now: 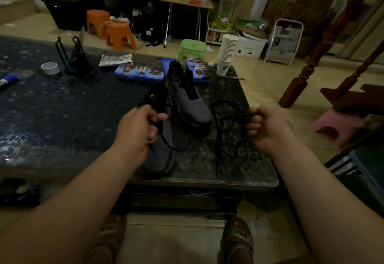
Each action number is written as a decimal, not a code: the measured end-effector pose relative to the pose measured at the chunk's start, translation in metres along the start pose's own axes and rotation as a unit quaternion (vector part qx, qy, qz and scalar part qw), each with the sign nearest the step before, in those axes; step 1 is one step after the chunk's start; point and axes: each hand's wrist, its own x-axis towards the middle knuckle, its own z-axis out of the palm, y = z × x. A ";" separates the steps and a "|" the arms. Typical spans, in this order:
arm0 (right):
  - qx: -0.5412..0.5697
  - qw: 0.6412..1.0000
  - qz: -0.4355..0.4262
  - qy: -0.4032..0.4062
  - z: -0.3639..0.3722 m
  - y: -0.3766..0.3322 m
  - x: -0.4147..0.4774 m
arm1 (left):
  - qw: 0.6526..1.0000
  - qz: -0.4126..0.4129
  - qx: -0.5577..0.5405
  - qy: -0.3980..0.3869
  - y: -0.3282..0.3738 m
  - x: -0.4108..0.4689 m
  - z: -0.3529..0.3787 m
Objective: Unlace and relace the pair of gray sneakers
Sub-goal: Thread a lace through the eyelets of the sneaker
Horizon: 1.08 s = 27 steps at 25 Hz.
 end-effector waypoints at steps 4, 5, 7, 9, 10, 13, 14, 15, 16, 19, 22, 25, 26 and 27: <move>-0.119 0.984 0.007 -0.135 0.051 0.038 -0.023 | 0.983 0.034 0.087 -0.156 -0.015 -0.028 0.039; -0.125 0.976 0.010 -0.178 0.060 0.045 -0.029 | 0.976 0.030 0.101 -0.193 -0.015 -0.036 0.046; -0.142 0.961 0.008 -0.239 0.067 0.053 -0.036 | 0.967 0.017 0.102 -0.233 -0.017 -0.043 0.051; -0.165 0.953 0.003 -0.252 0.066 0.055 -0.039 | 0.964 0.055 0.155 -0.207 -0.018 -0.039 0.048; -0.166 0.955 0.003 -0.246 0.064 0.053 -0.038 | 0.953 0.103 0.221 -0.182 -0.020 -0.033 0.045; -0.090 0.983 0.015 -0.161 0.052 0.038 -0.026 | 0.886 0.199 0.397 -0.136 -0.019 -0.018 0.028; -0.060 0.991 0.011 -0.116 0.045 0.029 -0.019 | 0.862 0.212 0.444 -0.123 -0.019 -0.015 0.021; -0.042 0.996 -0.002 -0.073 0.038 0.020 -0.013 | 0.838 0.222 0.488 -0.104 -0.018 -0.014 0.015; -0.036 0.998 -0.021 -0.037 0.030 0.013 -0.008 | 0.821 0.229 0.517 -0.081 -0.019 -0.012 0.008; -0.096 0.994 -0.052 -0.028 0.026 0.015 -0.010 | 0.857 0.219 0.461 -0.068 -0.023 -0.015 0.006; -0.199 0.968 -0.029 -0.150 0.055 0.041 -0.034 | 0.947 0.100 0.261 -0.160 -0.024 -0.026 0.029; -0.183 0.955 0.012 -0.234 0.074 0.058 -0.044 | 0.951 0.049 0.181 -0.245 -0.026 -0.032 0.039; -0.179 0.953 0.022 -0.242 0.073 0.058 -0.043 | 0.947 0.059 0.195 -0.248 -0.027 -0.030 0.037; -0.173 0.952 0.033 -0.250 0.071 0.056 -0.041 | 0.943 0.072 0.217 -0.242 -0.028 -0.027 0.035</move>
